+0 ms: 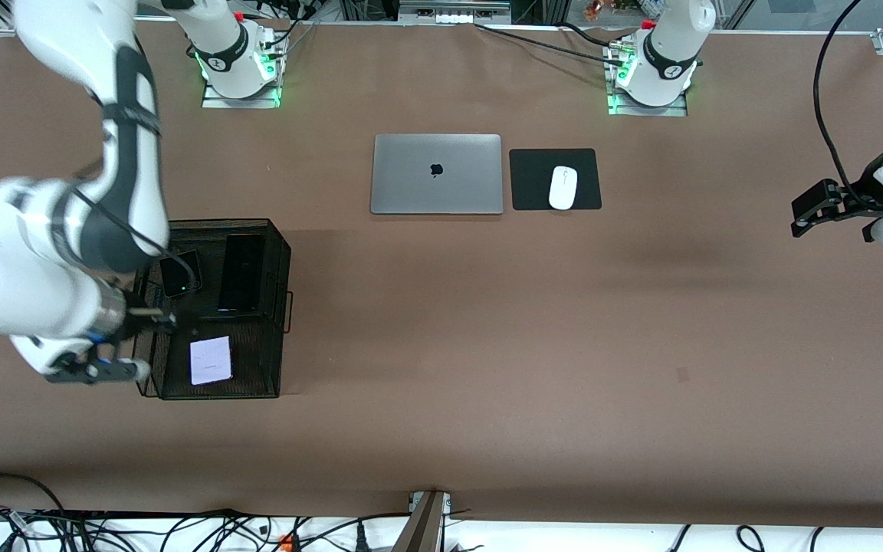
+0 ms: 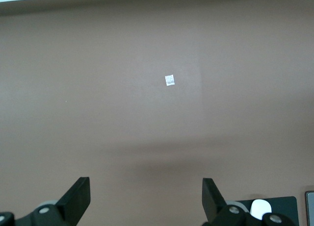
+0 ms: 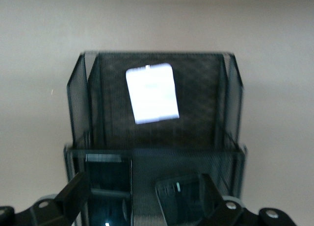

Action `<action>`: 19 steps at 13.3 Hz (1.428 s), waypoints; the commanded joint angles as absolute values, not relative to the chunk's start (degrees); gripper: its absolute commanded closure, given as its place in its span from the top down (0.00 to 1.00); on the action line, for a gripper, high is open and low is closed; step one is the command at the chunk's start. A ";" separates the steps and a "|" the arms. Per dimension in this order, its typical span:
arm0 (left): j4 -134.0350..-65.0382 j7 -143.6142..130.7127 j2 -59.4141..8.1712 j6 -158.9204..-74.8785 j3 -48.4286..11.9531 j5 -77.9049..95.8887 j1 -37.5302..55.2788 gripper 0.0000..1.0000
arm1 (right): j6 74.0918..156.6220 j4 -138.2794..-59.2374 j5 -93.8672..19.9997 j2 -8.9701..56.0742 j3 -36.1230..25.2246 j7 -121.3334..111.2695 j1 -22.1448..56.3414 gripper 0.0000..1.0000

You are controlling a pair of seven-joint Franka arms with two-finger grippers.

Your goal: Place phones with both arms

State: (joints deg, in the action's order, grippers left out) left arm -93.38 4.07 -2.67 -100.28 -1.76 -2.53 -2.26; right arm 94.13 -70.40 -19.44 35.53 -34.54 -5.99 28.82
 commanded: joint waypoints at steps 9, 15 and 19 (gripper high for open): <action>-91.85 5.01 -3.16 -98.96 -1.76 -1.67 -2.37 1.00 | 92.73 -95.89 3.34 2.21 -6.36 -1.85 3.55 1.00; -91.85 5.01 -3.16 -98.96 -1.76 -1.67 -2.37 1.00 | 90.27 -93.53 3.34 1.23 -1.41 -2.37 -2.37 1.00; -91.76 5.01 -3.16 -98.96 -1.76 -1.67 -2.29 1.00 | 90.18 -93.08 3.25 1.32 -1.14 -2.02 -2.29 1.00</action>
